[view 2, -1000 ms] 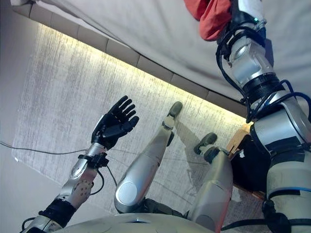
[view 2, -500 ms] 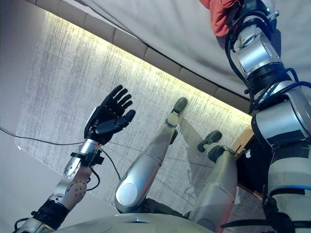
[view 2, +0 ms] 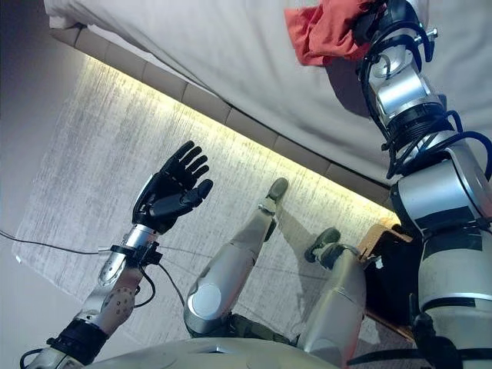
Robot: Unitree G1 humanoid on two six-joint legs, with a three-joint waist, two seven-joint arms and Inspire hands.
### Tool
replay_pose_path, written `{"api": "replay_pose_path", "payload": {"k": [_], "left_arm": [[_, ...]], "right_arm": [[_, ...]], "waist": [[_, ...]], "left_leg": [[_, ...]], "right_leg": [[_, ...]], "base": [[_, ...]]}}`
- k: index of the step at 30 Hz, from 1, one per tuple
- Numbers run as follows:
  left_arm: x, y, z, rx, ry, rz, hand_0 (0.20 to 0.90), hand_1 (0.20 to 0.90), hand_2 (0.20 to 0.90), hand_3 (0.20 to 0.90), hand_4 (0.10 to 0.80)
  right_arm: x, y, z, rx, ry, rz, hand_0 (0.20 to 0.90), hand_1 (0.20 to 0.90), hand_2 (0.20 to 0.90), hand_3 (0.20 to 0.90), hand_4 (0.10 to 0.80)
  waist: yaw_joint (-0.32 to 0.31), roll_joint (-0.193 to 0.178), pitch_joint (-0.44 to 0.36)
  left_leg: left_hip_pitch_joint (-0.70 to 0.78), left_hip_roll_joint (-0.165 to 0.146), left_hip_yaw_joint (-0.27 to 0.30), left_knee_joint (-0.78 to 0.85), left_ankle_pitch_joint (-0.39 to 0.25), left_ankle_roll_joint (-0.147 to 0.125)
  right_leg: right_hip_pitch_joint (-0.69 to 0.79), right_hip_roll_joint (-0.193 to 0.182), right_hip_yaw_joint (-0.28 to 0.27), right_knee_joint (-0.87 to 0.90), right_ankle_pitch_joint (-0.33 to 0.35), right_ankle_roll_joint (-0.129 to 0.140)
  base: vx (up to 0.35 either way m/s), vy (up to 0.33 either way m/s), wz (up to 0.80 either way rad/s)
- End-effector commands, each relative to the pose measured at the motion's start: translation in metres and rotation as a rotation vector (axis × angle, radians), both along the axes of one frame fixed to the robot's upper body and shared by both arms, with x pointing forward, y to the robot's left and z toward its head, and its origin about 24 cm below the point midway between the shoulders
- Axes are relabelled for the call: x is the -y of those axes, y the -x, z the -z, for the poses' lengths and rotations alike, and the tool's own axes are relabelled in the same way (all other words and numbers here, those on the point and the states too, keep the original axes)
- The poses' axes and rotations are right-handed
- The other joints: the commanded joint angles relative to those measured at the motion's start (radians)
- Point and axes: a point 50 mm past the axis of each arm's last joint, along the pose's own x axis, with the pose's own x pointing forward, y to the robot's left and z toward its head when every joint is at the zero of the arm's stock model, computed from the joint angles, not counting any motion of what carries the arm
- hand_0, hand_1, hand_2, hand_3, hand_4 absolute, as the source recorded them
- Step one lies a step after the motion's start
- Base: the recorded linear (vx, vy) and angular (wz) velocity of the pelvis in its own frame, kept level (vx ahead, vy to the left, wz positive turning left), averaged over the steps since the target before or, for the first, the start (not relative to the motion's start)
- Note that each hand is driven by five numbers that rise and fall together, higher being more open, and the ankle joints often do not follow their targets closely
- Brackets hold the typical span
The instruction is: Pick up the clothes from the bed and place them into the basket
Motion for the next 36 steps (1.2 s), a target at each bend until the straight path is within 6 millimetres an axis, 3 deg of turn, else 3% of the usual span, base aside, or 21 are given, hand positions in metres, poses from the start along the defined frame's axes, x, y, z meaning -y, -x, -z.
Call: {"api": "replay_pose_path", "payload": {"k": [1,8,15,18,25,36], "left_arm": [[-0.006,-0.007,-0.023,0.134,-0.058,-0.029,0.9,0.9,0.9,0.9,0.8],[-0.008,-0.016,-0.014,0.045,-0.129,-0.117,0.9,0.9,0.9,0.9,0.8],[-0.015,-0.016,0.012,-0.151,-0.154,-0.231,0.9,0.9,0.9,0.9,0.8],[-0.016,-0.013,0.024,-0.222,-0.125,-0.237,0.9,0.9,0.9,0.9,0.8],[-0.015,-0.017,0.033,-0.266,-0.049,-0.243,0.9,0.9,0.9,0.9,0.8],[-0.009,-0.023,0.039,-0.272,-0.068,-0.232,0.9,0.9,0.9,0.9,0.8]], "right_arm": [[-0.002,0.021,-0.062,0.29,0.043,-0.091,0.3,0.3,0.3,0.2,0.1],[0.016,0.03,-0.027,0.238,0.046,-0.183,0.3,0.3,0.3,0.2,0.1],[0.059,0.05,0.006,0.138,0.026,-0.189,0.3,0.3,0.3,0.2,0.1],[0.075,0.062,0.022,0.093,0.015,-0.177,0.3,0.3,0.3,0.2,0.1],[0.091,0.088,0.057,0.051,-0.007,-0.15,0.3,0.3,0.3,0.2,0.1],[0.108,0.125,0.131,-0.079,-0.133,-0.093,0.3,0.3,0.3,0.2,0.1]], "waist": [[-0.014,-0.01,-0.038],[-0.122,-0.074,-0.133],[-0.251,-0.119,-0.28],[-0.301,-0.13,-0.342],[-0.387,-0.138,-0.406],[-0.484,-0.146,-0.44]], "left_leg": [[0.137,-0.026,0.079,0.068,-0.19,0.089],[0.321,0.03,0.139,-0.095,-0.154,0.082],[0.508,0.076,0.237,-0.295,-0.12,0.075],[0.569,0.096,0.271,-0.374,-0.106,0.072],[0.648,0.123,0.321,-0.491,-0.081,0.064],[0.692,0.148,0.387,-0.515,-0.098,0.055]], "right_leg": [[0.146,0.082,-0.037,-0.12,0.088,0.012],[0.329,0.139,0.024,-0.384,0.186,0.027],[0.485,0.185,0.127,-0.616,0.276,0.052],[0.514,0.197,0.174,-0.677,0.309,0.067],[0.544,0.216,0.255,-0.753,0.356,0.09],[0.559,0.247,0.343,-0.803,0.382,0.093]], "base": [[0.004,-0.009,-0.23],[0.016,0.013,-0.46],[0.105,-0.026,-0.52],[0.075,-0.03,-0.37],[0.025,-0.022,-0.44],[0.007,-0.009,-0.25]]}}
